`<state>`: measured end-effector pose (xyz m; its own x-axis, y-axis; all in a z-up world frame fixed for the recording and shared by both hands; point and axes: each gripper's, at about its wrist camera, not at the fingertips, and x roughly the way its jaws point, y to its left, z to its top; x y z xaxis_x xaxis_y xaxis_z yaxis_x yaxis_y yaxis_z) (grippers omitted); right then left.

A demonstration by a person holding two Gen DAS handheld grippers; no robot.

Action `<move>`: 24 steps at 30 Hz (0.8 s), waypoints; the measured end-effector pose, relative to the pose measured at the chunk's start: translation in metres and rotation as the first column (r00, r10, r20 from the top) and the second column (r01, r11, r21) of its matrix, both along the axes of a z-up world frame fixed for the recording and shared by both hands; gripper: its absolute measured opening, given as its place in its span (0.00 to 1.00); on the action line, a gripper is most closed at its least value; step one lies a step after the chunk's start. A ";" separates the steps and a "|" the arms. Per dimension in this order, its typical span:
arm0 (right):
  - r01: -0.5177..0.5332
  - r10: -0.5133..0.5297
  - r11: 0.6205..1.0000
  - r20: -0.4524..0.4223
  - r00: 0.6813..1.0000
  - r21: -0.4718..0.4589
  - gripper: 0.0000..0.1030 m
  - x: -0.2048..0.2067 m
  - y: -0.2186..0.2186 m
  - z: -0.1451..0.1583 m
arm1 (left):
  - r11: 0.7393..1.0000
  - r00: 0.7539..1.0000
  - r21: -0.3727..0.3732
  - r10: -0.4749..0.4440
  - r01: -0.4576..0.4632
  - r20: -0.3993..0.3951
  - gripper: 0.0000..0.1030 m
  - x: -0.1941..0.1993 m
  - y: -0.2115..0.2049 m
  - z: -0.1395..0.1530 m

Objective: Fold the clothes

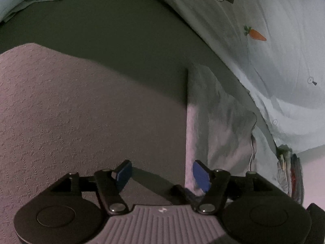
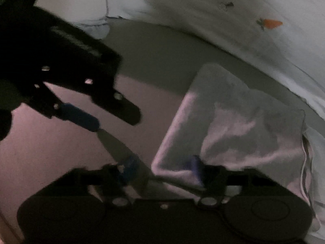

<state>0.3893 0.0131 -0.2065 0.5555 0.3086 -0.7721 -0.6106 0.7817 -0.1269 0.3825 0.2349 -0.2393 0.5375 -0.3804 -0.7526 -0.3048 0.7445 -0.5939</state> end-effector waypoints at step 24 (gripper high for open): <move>0.235 -0.233 0.898 -0.051 0.971 0.372 0.11 0.003 -0.101 0.061 | 0.988 0.998 -0.156 0.001 0.008 0.058 0.09 0.143 -0.059 -0.005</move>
<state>0.3920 -0.0875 -0.1460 0.6436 0.4358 -0.6291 -0.4037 0.8917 0.2047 0.5256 0.1762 -0.2441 0.5768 -0.4926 -0.6517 -0.2640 0.6425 -0.7194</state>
